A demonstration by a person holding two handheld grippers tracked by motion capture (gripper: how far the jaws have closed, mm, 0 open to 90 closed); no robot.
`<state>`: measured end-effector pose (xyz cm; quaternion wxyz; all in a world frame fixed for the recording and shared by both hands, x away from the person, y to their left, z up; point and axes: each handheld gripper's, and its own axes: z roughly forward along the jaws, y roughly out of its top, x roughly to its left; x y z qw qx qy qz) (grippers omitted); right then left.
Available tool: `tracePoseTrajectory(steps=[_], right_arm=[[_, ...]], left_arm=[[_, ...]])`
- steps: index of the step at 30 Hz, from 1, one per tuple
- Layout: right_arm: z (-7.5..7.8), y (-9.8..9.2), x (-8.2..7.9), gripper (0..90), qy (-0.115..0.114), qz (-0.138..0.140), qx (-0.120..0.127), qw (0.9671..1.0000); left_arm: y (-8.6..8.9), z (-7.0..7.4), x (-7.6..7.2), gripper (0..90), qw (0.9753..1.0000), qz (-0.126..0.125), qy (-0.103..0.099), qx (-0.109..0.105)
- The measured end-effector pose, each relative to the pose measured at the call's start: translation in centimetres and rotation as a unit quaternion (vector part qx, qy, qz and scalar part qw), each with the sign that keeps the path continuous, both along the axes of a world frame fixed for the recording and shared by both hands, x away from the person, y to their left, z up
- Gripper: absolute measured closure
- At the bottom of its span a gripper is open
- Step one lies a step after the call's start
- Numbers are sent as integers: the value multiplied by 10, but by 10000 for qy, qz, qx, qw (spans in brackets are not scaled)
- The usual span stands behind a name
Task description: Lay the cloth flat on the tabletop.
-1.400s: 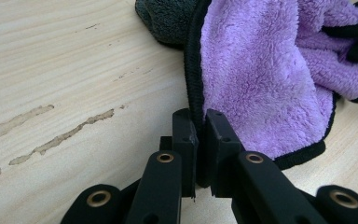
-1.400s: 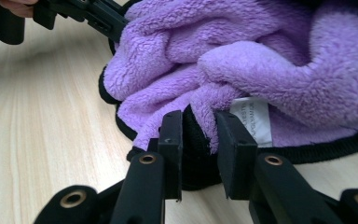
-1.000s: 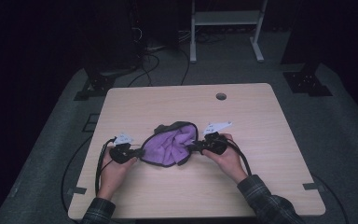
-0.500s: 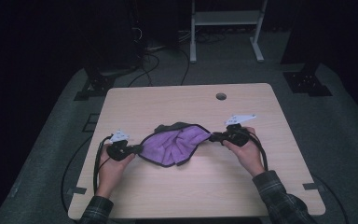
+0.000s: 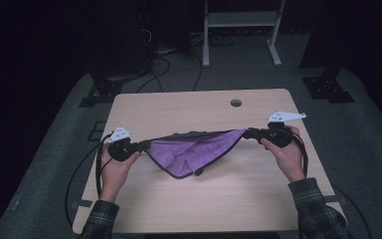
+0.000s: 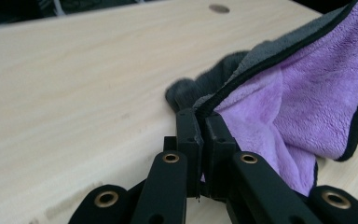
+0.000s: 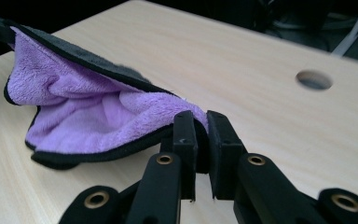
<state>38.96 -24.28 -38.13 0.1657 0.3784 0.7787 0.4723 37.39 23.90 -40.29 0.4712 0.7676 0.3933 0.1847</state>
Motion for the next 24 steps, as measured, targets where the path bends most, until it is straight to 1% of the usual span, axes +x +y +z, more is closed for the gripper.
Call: tracePoseTrajectory(steps=[3,4,5,6,7,11,12,13,14,17,21,22,23,24], right_arm=[[14,-3,0,822,-215,-41,23,9998],[24,-6,1,822,-334,-69,72,9994],[24,-6,1,822,-334,-69,72,9994],[29,-7,1,822,-393,-88,109,9991],[33,-8,2,822,-444,-106,125,9989],[54,-11,4,822,-641,-165,134,9977],[59,-11,4,822,-716,-181,133,9972],[69,-12,3,822,-831,-180,115,9963],[69,-12,3,822,-831,-180,115,9963],[81,-15,-1,822,-987,-207,108,9948],[94,-19,-12,822,-1179,-188,180,9927],[99,-21,-18,822,-1276,-169,179,9915],[99,-21,-18,822,-1276,-169,179,9915],[101,-21,-21,822,-1324,-159,172,9909]], left_arm=[[-2,16,4,865,9998,0,-175,-12],[-3,23,5,865,9997,1,-244,4],[-4,29,7,865,9995,9,-315,-11],[-4,36,8,865,9993,1,-385,20],[-5,42,9,865,9990,16,-436,-5],[-7,67,13,865,9974,12,-723,-49],[-8,72,13,865,9968,21,-793,-63],[-9,77,14,865,9964,15,-847,-72],[-10,82,13,865,9959,5,-906,-67],[-12,95,10,865,9942,-24,-1065,-139],[-13,108,0,865,9920,-131,-1223,-267],[-13,111,-2,865,9914,-154,-1268,-276],[-13,114,-4,865,9909,-187,-1310,-248],[-14,117,-7,865,9904,-194,-1342,-253]])
